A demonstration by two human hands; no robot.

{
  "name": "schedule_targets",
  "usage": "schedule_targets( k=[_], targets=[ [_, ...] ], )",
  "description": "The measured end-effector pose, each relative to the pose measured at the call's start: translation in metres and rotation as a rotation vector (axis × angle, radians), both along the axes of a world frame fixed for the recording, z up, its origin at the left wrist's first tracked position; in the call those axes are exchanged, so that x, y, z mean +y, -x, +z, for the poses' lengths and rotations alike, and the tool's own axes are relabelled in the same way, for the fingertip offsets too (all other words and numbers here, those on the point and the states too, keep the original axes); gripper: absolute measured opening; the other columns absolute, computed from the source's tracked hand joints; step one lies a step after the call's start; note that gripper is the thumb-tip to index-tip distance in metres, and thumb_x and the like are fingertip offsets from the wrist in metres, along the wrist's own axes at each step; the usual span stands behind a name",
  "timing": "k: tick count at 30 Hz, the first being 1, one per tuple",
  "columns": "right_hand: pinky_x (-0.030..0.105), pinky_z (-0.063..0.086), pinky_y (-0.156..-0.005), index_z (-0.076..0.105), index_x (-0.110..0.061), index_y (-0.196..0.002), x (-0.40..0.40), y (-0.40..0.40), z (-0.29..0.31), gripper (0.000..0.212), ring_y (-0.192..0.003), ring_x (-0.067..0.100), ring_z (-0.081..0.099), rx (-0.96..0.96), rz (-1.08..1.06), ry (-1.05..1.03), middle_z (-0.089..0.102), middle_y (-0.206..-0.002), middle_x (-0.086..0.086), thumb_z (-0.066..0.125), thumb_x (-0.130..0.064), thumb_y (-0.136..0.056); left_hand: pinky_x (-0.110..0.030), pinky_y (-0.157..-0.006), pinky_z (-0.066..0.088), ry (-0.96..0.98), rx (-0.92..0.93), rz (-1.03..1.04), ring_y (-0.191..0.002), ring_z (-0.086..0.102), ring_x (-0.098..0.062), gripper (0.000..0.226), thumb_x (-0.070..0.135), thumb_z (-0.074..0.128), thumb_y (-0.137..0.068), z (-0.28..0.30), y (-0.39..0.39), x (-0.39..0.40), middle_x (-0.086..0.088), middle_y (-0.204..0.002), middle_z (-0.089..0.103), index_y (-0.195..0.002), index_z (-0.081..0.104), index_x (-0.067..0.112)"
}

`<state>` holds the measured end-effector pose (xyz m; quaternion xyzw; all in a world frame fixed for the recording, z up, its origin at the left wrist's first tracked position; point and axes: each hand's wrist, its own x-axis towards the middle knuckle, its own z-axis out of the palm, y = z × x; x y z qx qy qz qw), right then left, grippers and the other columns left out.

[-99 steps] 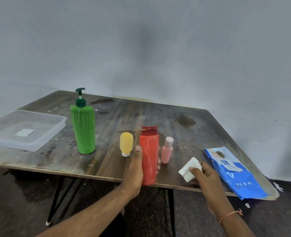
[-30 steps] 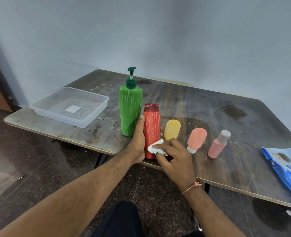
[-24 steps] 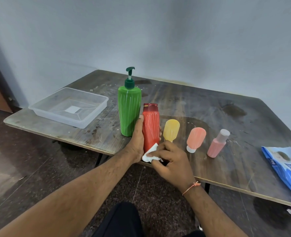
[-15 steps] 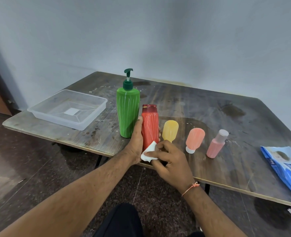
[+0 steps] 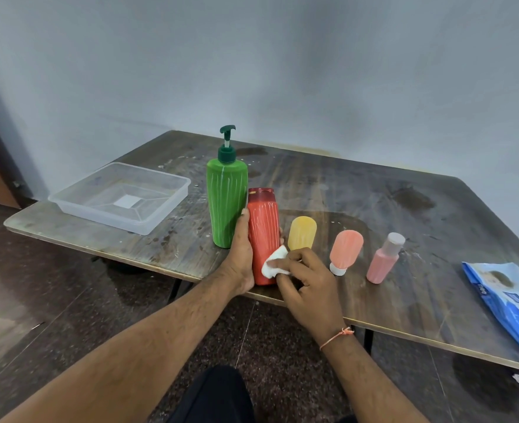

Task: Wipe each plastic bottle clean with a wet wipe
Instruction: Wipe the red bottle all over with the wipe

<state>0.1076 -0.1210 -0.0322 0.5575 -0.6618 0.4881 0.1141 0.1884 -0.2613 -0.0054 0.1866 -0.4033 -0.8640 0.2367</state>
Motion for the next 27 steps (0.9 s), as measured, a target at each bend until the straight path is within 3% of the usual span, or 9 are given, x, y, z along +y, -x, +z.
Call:
schedule_targets(
  k=[2, 7, 12, 17, 22, 27],
  targets=[
    [0.017, 0.048, -0.077, 0.083, -0.024, -0.117, 0.0005, -0.0006, 0.0010, 0.033, -0.092, 0.005, 0.064, 0.024, 0.041, -0.021, 0.064, -0.106, -0.010, 0.073, -0.004, -0.093, -0.035, -0.072, 0.058, -0.016, -0.011, -0.009, -0.076, 0.066, -0.023, 0.086, 0.083, 0.035, -0.092, 0.0017, -0.0013, 0.0001, -0.012, -0.089, 0.070, -0.104, 0.072, 0.007],
    [0.027, 0.052, -0.069, 0.086, -0.026, -0.092, 0.0015, -0.0049, 0.0003, 0.027, -0.079, 0.009, 0.064, -0.037, 0.023, -0.019, 0.063, -0.090, -0.014, 0.072, -0.004, -0.085, -0.036, -0.075, 0.056, -0.002, 0.021, -0.014, -0.077, 0.063, -0.022, 0.088, 0.087, 0.038, -0.090, -0.0018, 0.0006, -0.0020, -0.014, -0.092, 0.067, -0.104, 0.073, 0.007],
    [0.025, 0.053, -0.074, 0.086, -0.026, -0.103, 0.0026, -0.0039, 0.0034, 0.034, -0.087, 0.010, 0.067, -0.050, 0.015, -0.002, 0.067, -0.098, -0.013, 0.075, 0.001, -0.087, -0.037, -0.074, 0.056, -0.010, 0.045, -0.027, -0.077, 0.064, -0.024, 0.089, 0.089, 0.039, -0.088, -0.0051, 0.0015, -0.0041, -0.014, -0.092, 0.066, -0.104, 0.071, 0.008],
    [0.028, 0.052, -0.067, 0.086, -0.027, -0.087, 0.0007, -0.0031, 0.0000, 0.027, -0.077, 0.010, 0.064, -0.082, -0.013, -0.033, 0.063, -0.084, -0.015, 0.075, -0.003, -0.082, -0.037, -0.077, 0.055, 0.031, 0.035, -0.004, -0.079, 0.063, -0.023, 0.090, 0.088, 0.040, -0.089, -0.0077, 0.0024, -0.0055, -0.016, -0.095, 0.067, -0.109, 0.072, 0.006],
    [0.025, 0.055, -0.075, 0.086, -0.026, -0.101, 0.0023, -0.0036, 0.0029, 0.031, -0.088, 0.010, 0.069, -0.088, 0.005, 0.004, 0.070, -0.096, -0.013, 0.076, 0.000, -0.086, -0.037, -0.073, 0.058, 0.030, 0.049, -0.009, -0.077, 0.065, -0.023, 0.088, 0.086, 0.035, -0.092, -0.0053, 0.0013, -0.0028, -0.014, -0.091, 0.068, -0.104, 0.072, 0.007],
    [0.021, 0.043, -0.062, 0.082, -0.025, -0.080, 0.0008, -0.0029, -0.0001, 0.020, -0.071, 0.009, 0.059, -0.091, -0.053, -0.045, 0.057, -0.078, -0.015, 0.075, -0.007, -0.082, -0.036, -0.075, 0.056, 0.060, 0.039, -0.005, -0.077, 0.064, -0.022, 0.090, 0.087, 0.036, -0.091, -0.0057, 0.0010, -0.0023, -0.015, -0.093, 0.068, -0.106, 0.073, 0.007]
  ],
)
